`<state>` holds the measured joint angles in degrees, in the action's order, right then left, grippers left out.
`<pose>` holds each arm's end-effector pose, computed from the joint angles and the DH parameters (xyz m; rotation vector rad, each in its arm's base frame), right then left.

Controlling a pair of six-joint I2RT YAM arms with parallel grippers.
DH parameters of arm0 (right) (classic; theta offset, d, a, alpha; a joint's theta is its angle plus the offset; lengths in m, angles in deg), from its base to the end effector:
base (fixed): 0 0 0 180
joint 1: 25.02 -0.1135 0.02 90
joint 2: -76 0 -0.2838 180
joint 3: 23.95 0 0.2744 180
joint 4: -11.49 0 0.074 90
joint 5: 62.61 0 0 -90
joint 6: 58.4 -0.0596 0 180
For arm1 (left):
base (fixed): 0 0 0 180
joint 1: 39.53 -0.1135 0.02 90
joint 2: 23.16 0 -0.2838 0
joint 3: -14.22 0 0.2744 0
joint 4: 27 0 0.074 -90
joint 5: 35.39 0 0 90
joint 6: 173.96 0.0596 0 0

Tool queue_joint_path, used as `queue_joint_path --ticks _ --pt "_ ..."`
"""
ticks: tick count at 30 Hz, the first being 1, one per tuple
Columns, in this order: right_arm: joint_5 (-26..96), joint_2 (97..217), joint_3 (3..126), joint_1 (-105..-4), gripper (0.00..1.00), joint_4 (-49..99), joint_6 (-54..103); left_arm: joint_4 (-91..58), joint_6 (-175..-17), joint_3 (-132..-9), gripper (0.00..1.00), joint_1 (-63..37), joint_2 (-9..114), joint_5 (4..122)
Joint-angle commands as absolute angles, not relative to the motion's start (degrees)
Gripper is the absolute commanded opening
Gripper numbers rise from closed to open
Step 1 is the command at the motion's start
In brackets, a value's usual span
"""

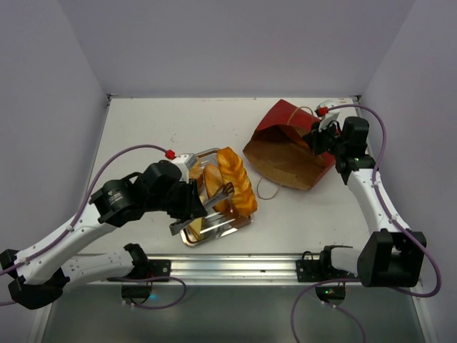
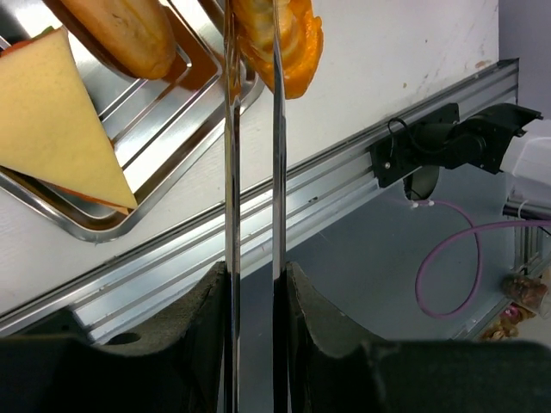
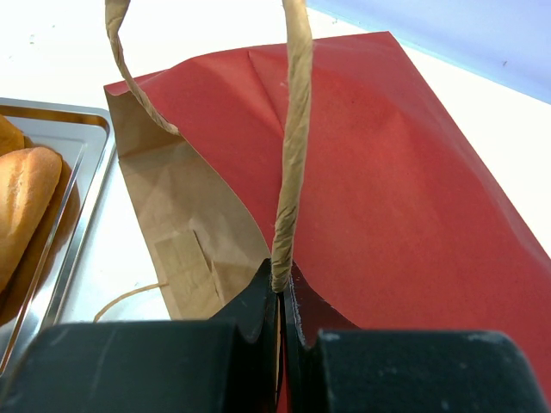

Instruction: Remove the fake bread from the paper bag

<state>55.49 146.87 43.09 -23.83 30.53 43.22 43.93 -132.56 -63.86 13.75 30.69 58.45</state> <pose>0.3179 0.0215 0.3141 -0.4892 1.8722 0.3334 0.1130 -0.1582 0.3581 0.1399 2.5818 -0.8515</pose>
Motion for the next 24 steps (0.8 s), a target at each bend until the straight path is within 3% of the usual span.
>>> queue_joint_path --ticks 1,24 --pt "56.48 146.31 43.35 -23.62 0.0 29.65 42.94 48.29 -128.79 -68.02 0.0 13.82 30.55 56.9" --pt "56.39 146.4 43.35 -23.62 0.0 29.65 42.94 60.24 -130.54 -64.15 0.0 13.82 22.46 55.05"
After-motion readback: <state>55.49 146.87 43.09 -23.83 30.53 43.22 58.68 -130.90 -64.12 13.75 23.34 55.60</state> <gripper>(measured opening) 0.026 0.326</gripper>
